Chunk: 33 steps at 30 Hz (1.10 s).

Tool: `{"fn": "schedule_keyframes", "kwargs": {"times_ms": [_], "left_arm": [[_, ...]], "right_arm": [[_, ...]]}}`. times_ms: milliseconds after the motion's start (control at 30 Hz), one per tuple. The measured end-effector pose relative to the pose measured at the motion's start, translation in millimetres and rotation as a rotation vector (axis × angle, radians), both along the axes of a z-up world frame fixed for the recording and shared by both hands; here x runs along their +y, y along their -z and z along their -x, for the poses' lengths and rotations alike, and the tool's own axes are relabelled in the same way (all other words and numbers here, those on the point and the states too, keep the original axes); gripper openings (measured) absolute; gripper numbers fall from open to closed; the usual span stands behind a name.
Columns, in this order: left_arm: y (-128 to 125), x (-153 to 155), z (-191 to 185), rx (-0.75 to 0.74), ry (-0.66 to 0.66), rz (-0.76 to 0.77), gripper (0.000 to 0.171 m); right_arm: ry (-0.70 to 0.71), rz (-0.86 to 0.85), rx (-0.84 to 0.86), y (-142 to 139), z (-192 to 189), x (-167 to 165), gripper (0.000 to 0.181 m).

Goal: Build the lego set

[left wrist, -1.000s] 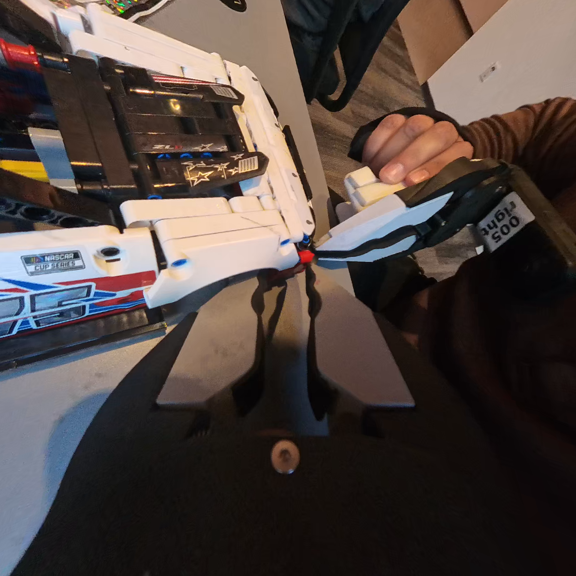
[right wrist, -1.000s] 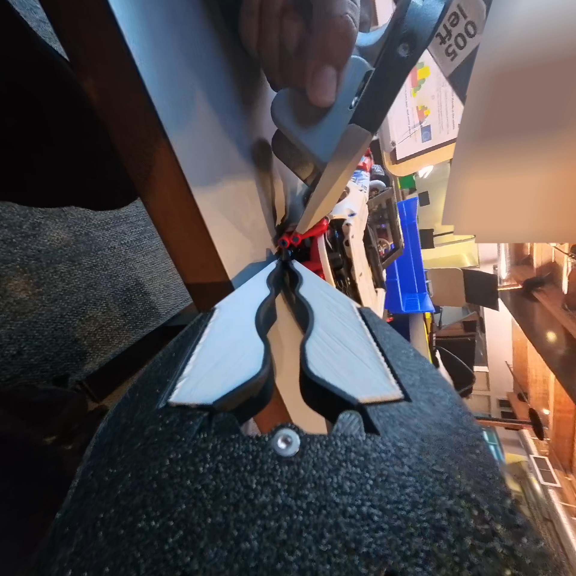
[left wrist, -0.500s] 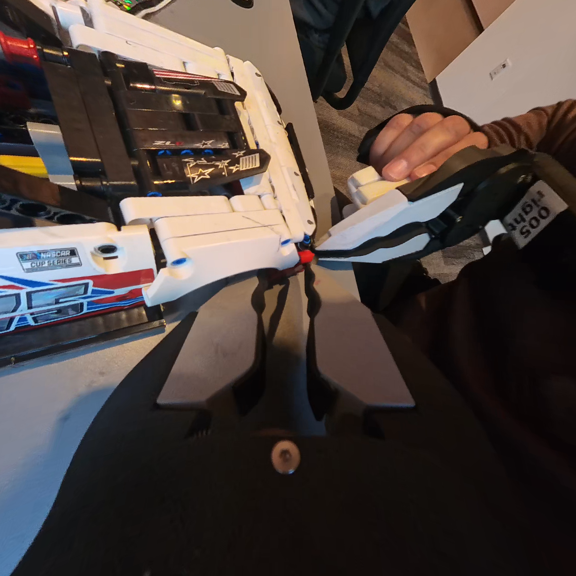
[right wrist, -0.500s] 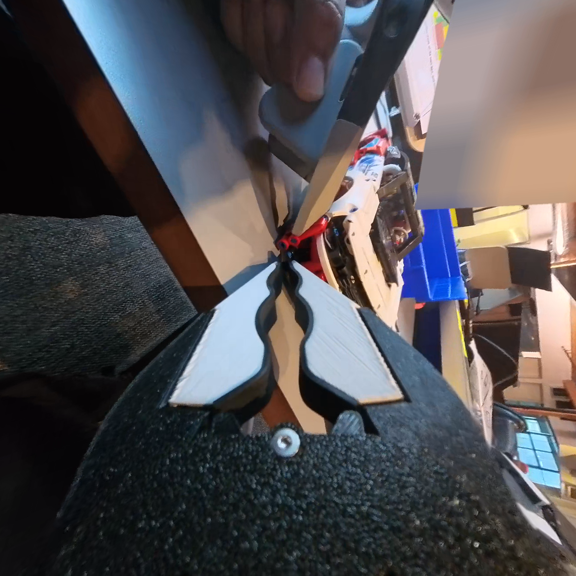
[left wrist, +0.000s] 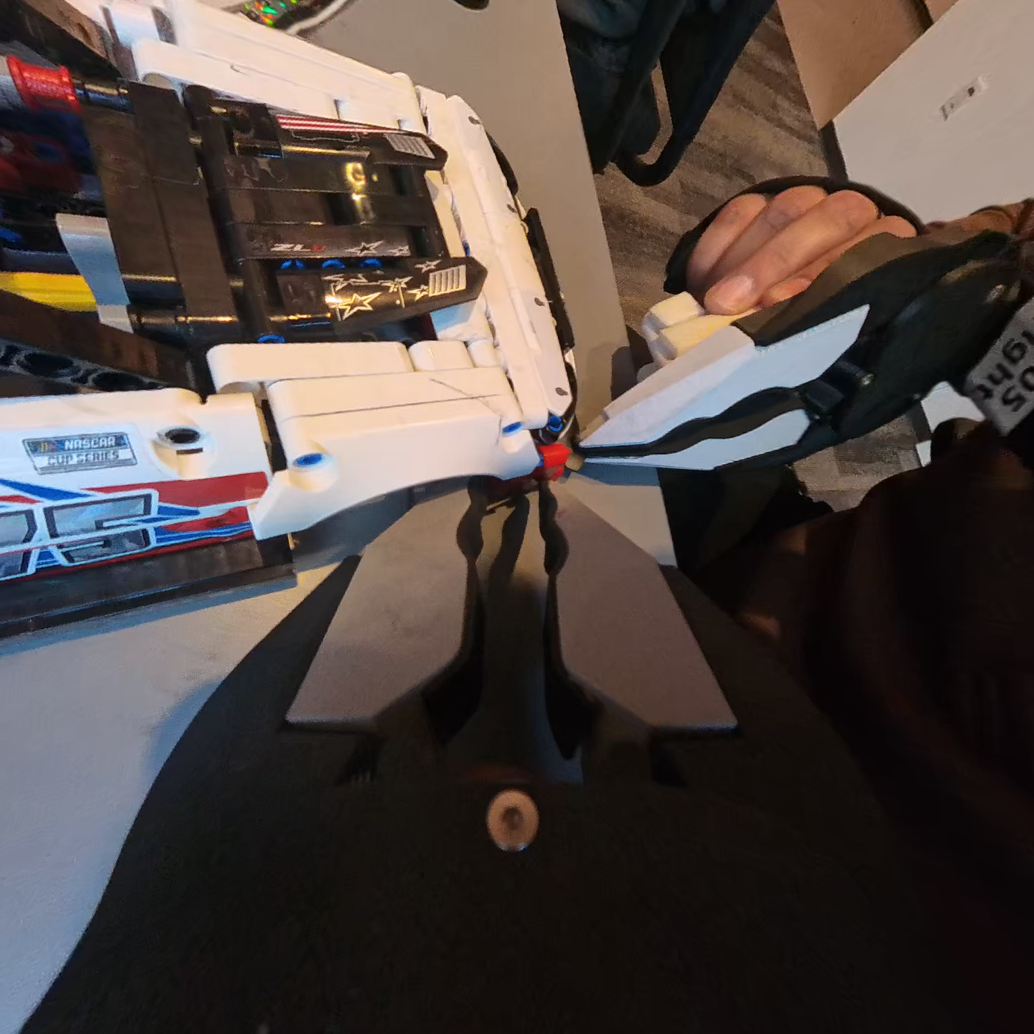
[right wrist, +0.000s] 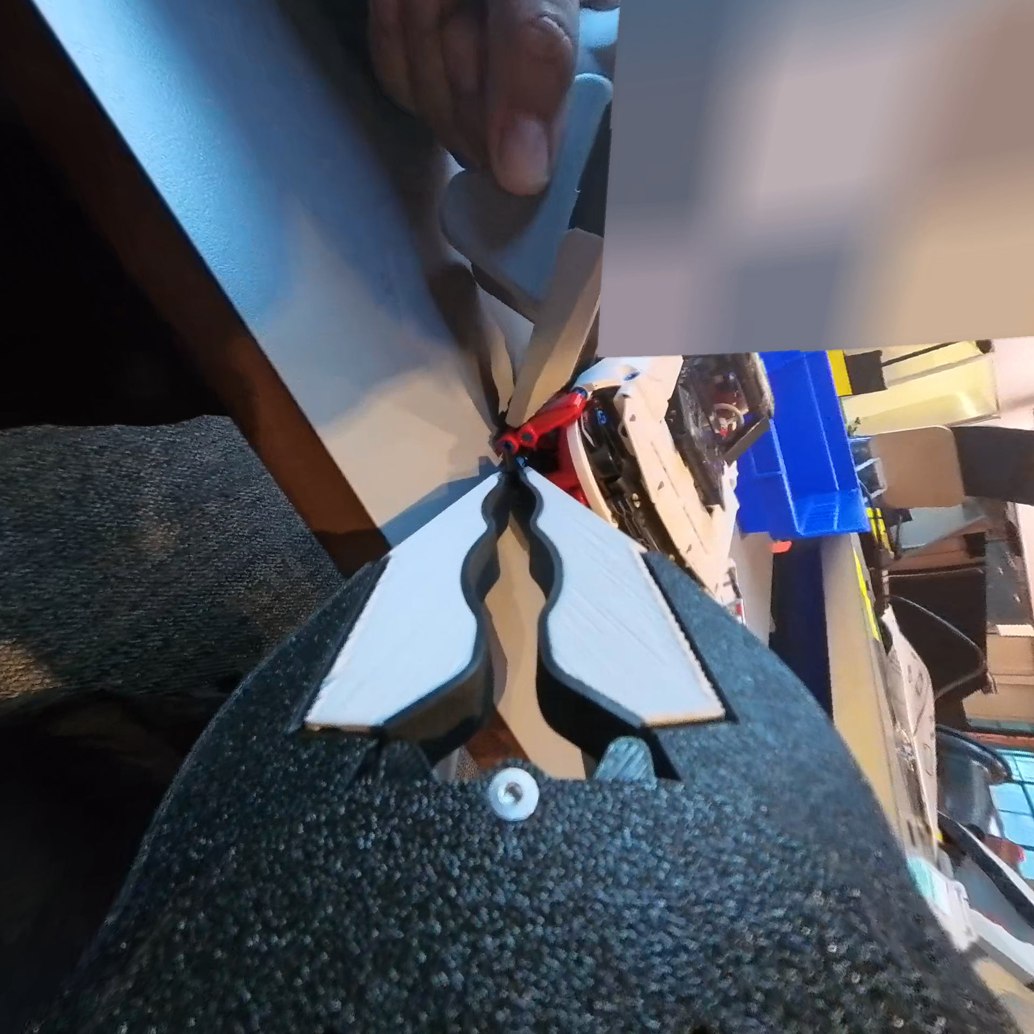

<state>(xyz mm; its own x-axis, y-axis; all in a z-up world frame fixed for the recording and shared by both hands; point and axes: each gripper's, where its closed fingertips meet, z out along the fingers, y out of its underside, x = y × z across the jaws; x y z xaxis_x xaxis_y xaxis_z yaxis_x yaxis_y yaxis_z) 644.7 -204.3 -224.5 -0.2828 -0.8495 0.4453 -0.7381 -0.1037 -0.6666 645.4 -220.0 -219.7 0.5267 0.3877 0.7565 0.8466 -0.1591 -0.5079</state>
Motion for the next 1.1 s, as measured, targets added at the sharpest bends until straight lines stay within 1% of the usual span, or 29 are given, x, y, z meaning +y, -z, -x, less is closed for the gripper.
{"fn": "schedule_keyframes", "kwargs": {"times_ms": [67,133,167,200,267,333,400,533,600,733,800,867,967,1100], "left_arm": [[-1.0,-0.2,-0.2,-0.005,0.002,0.009,0.016],[-3.1,-1.6,-0.8,-0.018,0.007,0.021,0.017],[-5.3,-3.1,-0.8,-0.029,0.015,0.034,0.021],[-7.1,-4.2,-0.3,-0.034,0.023,0.053,0.021],[-5.9,-6.5,2.0,-0.013,0.044,0.077,0.021],[-5.4,-6.6,1.9,-0.016,0.043,0.064,0.022],[-6.9,-5.7,1.5,-0.027,0.036,0.065,0.021],[-8.7,-6.2,2.0,-0.026,0.041,0.093,0.021],[-8.2,-6.3,2.2,-0.026,0.042,0.086,0.021],[-8.3,-6.4,2.3,-0.026,0.042,0.086,0.021],[-9.9,-7.1,2.8,-0.032,0.049,0.096,0.021],[-11.5,-7.3,3.3,-0.041,0.052,0.1,0.02],[-13.8,-6.7,4.0,-0.055,0.05,0.107,0.02],[-18.6,-9.6,6.6,-0.101,0.071,0.075,0.021]], "right_arm": [[-0.019,-0.006,0.028,-1.6,-1.0,-1.0,0.0],[-0.017,0.016,0.091,-1.8,-2.9,-2.4,0.002],[-0.019,0.028,0.109,-0.6,-2.1,-3.2,0.004],[-0.025,0.026,0.09,1.0,-1.5,-4.2,0.006],[-0.032,-0.047,-0.039,-1.3,-2.3,-4.5,0.011],[-0.025,-0.118,-0.176,-4.0,-1.8,-3.9,0.018],[-0.026,-0.128,-0.245,-1.1,0.1,-4.9,0.004],[0.014,-0.122,-0.34,-1.6,-3.4,-7.2,0.004],[0.035,-0.108,-0.333,-1.9,-6.4,-10.0,0.005],[0.063,-0.127,-0.361,-6.5,-11.3,-9.6,0.017],[0.053,-0.137,-0.383,-5.8,-9.1,-6.5,0.014],[0.052,-0.136,-0.388,-4.2,-7.6,-5.4,0.007],[0.067,-0.149,-0.402,-4.5,-5.8,-6.4,0.004],[0.1,-0.137,-0.335,-14.1,-3.2,-9.0,0.003]]}}
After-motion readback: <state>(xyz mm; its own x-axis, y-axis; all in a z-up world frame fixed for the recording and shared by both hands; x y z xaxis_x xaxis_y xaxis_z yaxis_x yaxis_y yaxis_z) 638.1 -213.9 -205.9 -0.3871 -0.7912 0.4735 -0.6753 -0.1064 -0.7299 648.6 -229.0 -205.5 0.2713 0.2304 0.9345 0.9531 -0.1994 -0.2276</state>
